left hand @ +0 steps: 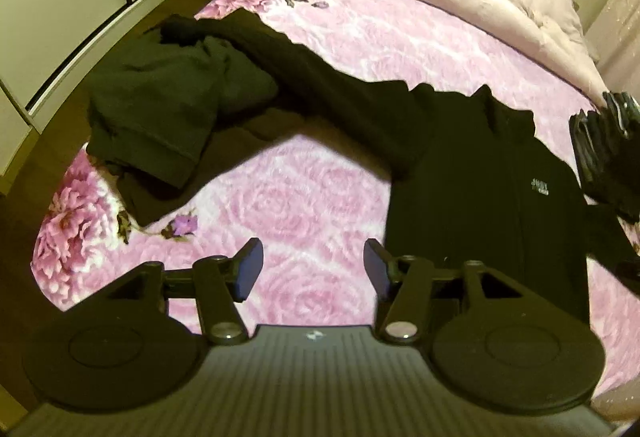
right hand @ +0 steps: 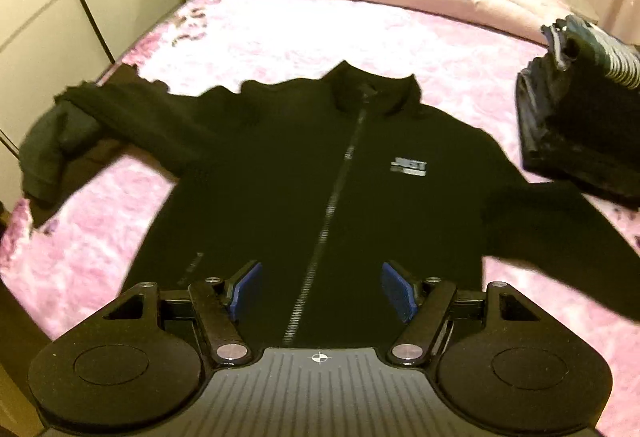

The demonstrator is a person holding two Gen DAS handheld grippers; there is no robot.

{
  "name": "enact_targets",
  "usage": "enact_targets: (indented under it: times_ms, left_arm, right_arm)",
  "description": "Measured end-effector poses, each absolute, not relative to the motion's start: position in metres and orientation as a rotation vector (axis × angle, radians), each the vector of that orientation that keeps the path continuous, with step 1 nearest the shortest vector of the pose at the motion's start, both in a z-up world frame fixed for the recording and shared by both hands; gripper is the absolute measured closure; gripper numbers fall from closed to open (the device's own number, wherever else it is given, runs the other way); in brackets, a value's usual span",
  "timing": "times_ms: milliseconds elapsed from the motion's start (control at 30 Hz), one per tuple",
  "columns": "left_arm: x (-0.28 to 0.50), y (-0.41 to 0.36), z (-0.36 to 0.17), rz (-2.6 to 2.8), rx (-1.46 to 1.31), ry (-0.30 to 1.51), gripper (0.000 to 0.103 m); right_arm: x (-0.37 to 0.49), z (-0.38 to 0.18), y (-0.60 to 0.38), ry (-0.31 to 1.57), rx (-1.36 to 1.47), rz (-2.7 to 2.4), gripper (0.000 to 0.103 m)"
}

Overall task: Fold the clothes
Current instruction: 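Release the jacket and move both tools back above it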

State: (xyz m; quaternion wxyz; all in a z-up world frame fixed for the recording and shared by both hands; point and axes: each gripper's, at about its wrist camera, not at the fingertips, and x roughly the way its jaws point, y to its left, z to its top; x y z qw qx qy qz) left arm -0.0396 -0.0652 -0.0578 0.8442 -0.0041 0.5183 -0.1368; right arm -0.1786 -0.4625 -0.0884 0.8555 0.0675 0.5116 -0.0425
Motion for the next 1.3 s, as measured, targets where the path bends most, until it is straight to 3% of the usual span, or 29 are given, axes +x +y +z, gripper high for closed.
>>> enact_targets:
  times_ms: [67,100,133,167,267,333,467,533,633,1300]
  left_arm:
    - [-0.04,-0.079,-0.052,-0.294,0.004,1.099,0.052]
    - [-0.041,-0.087,-0.05,-0.299,0.014,1.101,0.052]
    - [-0.042,-0.098,-0.049,-0.309,0.029,1.102,0.052]
    - [-0.044,-0.11,-0.048,-0.322,0.047,1.104,0.052]
    - [-0.05,-0.154,-0.048,-0.392,0.148,1.115,0.048]
    - [-0.057,-0.18,-0.05,-0.445,0.206,1.113,0.036]
    - [-0.069,-0.222,-0.061,-0.539,0.271,1.138,0.031]
    - [-0.075,-0.233,-0.064,-0.576,0.306,1.139,0.013]
    - [-0.084,-0.246,-0.069,-0.621,0.364,1.134,0.007]
    - [-0.101,-0.236,-0.093,-0.657,0.399,1.219,0.005]
  right_arm:
    - [-0.174,-0.088,-0.466,1.093,0.114,-0.105,0.03]
    - [-0.174,-0.087,-0.471,1.102,0.115,-0.123,0.024]
    - [-0.176,-0.086,-0.476,1.106,0.114,-0.148,0.01]
    - [-0.179,-0.085,-0.48,1.111,0.115,-0.166,0.008]
    - [-0.19,-0.085,-0.49,1.137,0.141,-0.207,0.008]
    - [-0.197,-0.086,-0.496,1.153,0.173,-0.231,0.008]
    - [-0.211,-0.09,-0.502,1.182,0.219,-0.274,0.008]
    - [-0.217,-0.092,-0.502,1.195,0.237,-0.278,0.008]
    - [-0.223,-0.098,-0.497,1.223,0.253,-0.272,0.008]
    - [-0.239,-0.113,-0.472,1.306,0.262,-0.27,0.008]
